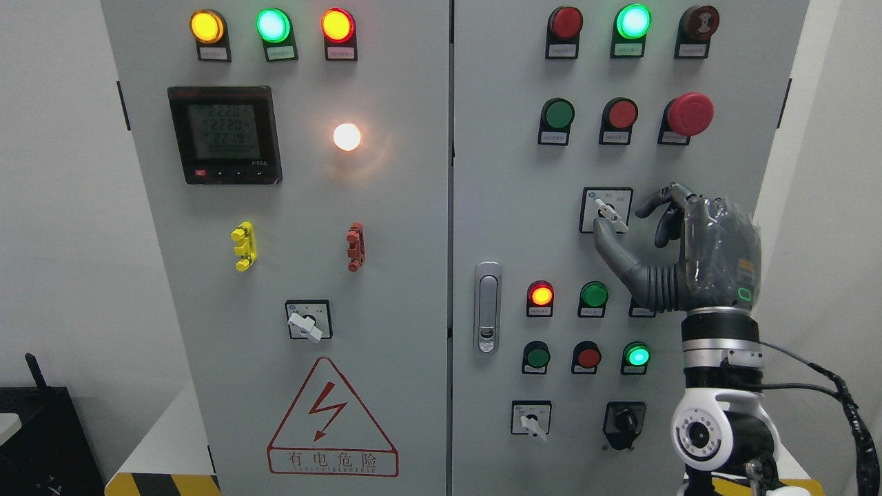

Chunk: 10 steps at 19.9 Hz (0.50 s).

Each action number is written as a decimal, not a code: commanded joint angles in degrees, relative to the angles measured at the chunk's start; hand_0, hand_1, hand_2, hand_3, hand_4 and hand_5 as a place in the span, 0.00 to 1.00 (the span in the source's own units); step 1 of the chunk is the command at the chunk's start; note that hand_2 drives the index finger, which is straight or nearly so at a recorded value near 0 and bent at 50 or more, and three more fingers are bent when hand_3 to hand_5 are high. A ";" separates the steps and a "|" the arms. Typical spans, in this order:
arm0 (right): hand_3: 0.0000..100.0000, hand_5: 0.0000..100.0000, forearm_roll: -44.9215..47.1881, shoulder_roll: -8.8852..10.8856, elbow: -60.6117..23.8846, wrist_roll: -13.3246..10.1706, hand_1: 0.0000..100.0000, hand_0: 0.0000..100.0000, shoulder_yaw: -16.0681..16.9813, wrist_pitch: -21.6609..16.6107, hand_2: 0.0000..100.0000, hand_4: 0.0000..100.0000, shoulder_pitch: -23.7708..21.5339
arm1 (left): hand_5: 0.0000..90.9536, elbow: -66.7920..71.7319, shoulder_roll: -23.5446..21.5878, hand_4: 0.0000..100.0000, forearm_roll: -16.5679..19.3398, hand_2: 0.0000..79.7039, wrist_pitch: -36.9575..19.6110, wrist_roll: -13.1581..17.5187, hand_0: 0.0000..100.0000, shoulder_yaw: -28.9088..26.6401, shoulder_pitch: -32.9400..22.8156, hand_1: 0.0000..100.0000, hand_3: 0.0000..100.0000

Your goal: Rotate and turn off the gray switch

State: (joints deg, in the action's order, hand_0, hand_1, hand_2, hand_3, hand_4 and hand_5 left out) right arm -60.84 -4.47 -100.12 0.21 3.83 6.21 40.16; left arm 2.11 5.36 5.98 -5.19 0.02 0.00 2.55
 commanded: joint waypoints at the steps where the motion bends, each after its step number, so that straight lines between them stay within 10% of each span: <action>1: 0.91 0.99 -0.59 0.07 0.89 0.15 0.38 0.12 -0.22 0.03 0.59 0.87 0.36 | 0.00 -0.01 0.00 0.00 0.00 0.00 0.00 -0.02 0.12 -1.85 0.00 0.39 0.00; 10: 0.92 1.00 -0.68 -0.02 0.81 0.15 0.37 0.08 -0.49 0.03 0.62 0.87 0.71 | 0.00 -0.01 0.00 0.00 0.00 0.00 0.00 -0.02 0.12 -1.85 0.00 0.39 0.00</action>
State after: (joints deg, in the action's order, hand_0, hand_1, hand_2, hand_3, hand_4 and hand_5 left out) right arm -61.39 -4.43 -99.64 0.23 3.57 6.22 40.60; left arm 2.12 5.37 5.98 -5.19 0.02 0.00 2.55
